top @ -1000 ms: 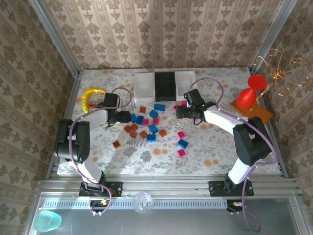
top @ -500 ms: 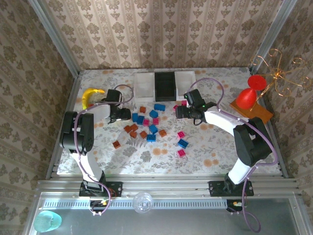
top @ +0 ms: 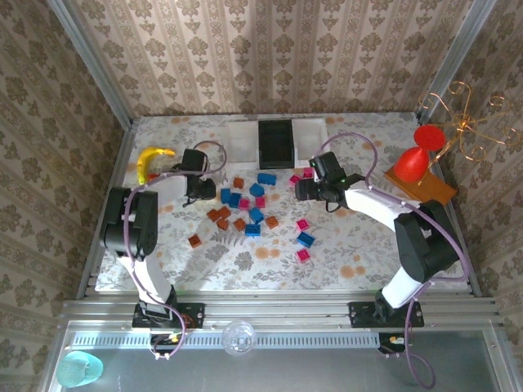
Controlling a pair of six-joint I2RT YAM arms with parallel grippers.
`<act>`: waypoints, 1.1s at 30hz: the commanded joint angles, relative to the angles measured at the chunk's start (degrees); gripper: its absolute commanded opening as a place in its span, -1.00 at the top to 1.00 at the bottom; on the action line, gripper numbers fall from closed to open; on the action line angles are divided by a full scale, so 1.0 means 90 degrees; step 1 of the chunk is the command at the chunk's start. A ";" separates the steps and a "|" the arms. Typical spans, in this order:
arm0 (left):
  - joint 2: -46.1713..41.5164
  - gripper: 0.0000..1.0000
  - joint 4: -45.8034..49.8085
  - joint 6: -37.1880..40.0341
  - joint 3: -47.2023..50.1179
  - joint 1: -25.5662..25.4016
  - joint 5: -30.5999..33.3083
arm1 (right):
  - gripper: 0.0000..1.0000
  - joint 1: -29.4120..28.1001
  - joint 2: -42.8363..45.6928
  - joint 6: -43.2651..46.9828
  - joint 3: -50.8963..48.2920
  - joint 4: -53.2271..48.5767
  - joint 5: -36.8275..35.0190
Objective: Sort the legos into containers by color
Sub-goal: Pick up the lego from the middle-left of the table, then place the lego in the container, then pick up the lego from the center of the table.
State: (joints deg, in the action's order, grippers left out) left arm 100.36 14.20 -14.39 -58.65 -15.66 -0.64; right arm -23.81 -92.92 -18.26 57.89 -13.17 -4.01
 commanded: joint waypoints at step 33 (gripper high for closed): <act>-0.0084 -0.45 0.0458 0.0196 -0.1120 -0.1033 -0.0655 | -0.69 -0.0005 0.1197 -0.0147 -0.1043 0.0759 0.0106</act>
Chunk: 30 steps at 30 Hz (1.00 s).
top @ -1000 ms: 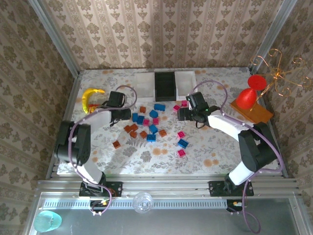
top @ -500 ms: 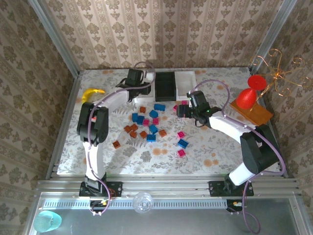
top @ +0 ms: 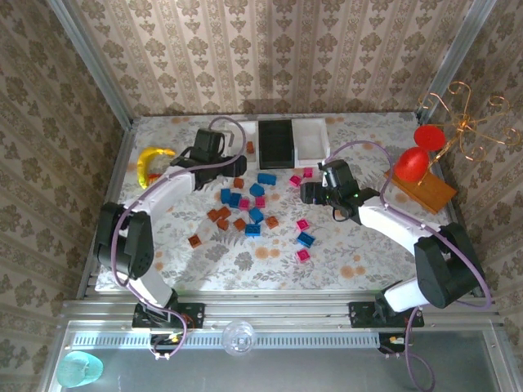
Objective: Sort the legos into containers by color
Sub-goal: Pick up the lego from the center of the table.
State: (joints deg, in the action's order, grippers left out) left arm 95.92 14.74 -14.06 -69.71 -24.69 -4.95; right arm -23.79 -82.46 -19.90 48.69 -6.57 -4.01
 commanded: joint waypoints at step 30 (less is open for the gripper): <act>0.1349 0.29 0.0379 0.0264 -0.0975 -0.0107 -0.0019 | -0.69 -0.0081 0.0088 0.0004 -0.0041 0.0040 0.0125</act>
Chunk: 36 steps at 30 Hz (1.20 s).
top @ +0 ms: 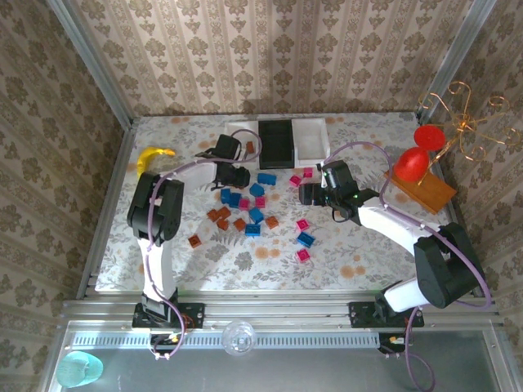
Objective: Sort the legos into containers by color
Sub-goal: Pick up the lego from the center of the table, then place the lego in the container, then pick up the lego from the middle-left of the table.
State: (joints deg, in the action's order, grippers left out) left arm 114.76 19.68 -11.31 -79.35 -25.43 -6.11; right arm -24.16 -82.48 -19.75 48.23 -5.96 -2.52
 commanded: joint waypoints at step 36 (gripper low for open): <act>-0.3150 -0.52 -0.0031 -0.0464 0.2379 0.0239 -0.0171 | -0.70 -0.0782 -0.0450 0.0121 0.0192 0.0361 0.0345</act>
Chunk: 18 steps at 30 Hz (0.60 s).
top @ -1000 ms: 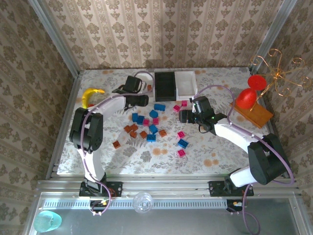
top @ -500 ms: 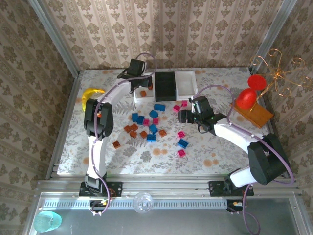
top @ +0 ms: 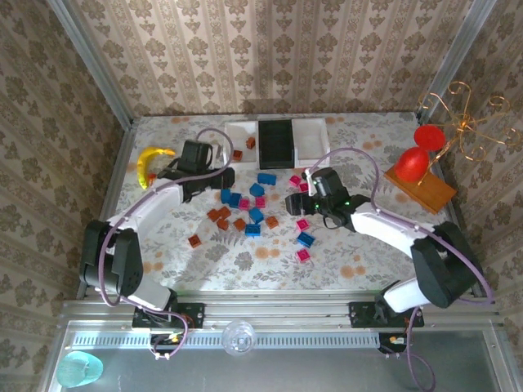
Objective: Sort the legos into containers by color
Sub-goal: Pick up the lego from the middle-left of the table.
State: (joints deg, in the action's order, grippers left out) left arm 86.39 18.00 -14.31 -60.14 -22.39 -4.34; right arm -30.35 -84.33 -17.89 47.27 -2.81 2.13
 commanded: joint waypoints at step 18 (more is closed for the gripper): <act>0.2074 -0.06 0.0001 -0.0245 -0.0816 0.0044 0.0117 | -0.70 -0.0107 -0.0234 -0.0203 0.0218 -0.0093 -0.0383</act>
State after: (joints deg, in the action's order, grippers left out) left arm 103.98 18.59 -15.53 -65.76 -22.72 -4.67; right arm -31.09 -87.37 -19.53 48.71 -2.90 0.40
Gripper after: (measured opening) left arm 0.537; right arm 0.852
